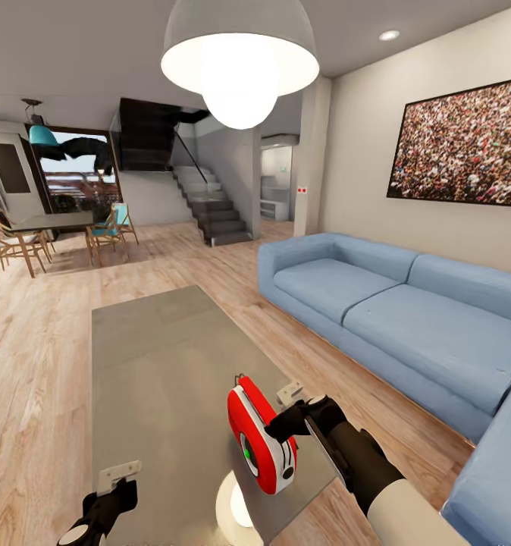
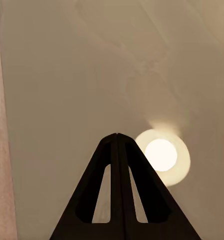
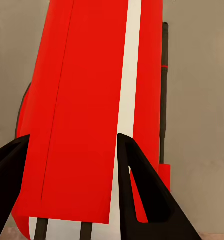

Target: Turn on the radio receiver that's on the table in the living room.

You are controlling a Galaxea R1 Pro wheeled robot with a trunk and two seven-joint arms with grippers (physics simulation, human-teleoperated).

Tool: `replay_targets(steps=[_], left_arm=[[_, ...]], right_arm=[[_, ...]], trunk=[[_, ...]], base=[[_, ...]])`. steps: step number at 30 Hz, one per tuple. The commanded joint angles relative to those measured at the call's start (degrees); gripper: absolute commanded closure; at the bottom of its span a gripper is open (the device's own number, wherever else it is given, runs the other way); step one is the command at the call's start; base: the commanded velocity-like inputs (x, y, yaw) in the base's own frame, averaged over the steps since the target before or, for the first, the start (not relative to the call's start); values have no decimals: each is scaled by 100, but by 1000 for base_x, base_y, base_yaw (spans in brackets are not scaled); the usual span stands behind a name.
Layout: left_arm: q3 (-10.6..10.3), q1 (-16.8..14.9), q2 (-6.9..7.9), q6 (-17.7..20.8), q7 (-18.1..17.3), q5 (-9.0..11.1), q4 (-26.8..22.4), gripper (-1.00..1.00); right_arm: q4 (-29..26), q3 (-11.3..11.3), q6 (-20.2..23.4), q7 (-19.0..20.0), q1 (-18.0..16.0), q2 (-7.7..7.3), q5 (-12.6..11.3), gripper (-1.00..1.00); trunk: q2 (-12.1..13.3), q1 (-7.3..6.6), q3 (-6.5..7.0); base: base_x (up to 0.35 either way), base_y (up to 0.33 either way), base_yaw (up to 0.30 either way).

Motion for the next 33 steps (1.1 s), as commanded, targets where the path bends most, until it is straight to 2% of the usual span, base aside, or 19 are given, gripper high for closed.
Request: replay_targets(steps=[1,6,14,26,29,33], left_arm=[[-2,0,1,0,0,0,-1,100],[-2,0,7,0,0,0,2,100],[15,0,7,0,0,2,2,100],[22,-1,8,0,0,15,-4,100],[24,-4,8,0,0,17,-4,100],[20,-1,8,0,0,11,-3,100]], right_arm=[[-3,-1,1,0,-1,0,-19,100],[-2,-1,0,0,-1,1,-19,100],[0,-1,0,0,-1,0,-19,100],[0,-1,0,0,-1,1,-19,100],[-1,-1,0,0,-1,0,-19,100],[-2,-1,1,0,-1,0,-19,100]], trunk=[[0,0,0],[0,0,0],[-321,176,-143],[-321,176,-143],[-441,241,-197],[-441,241,-197]], base=[[0,0,0],[0,0,0],[0,0,0],[0,0,0],[0,0,0],[0,0,0]])
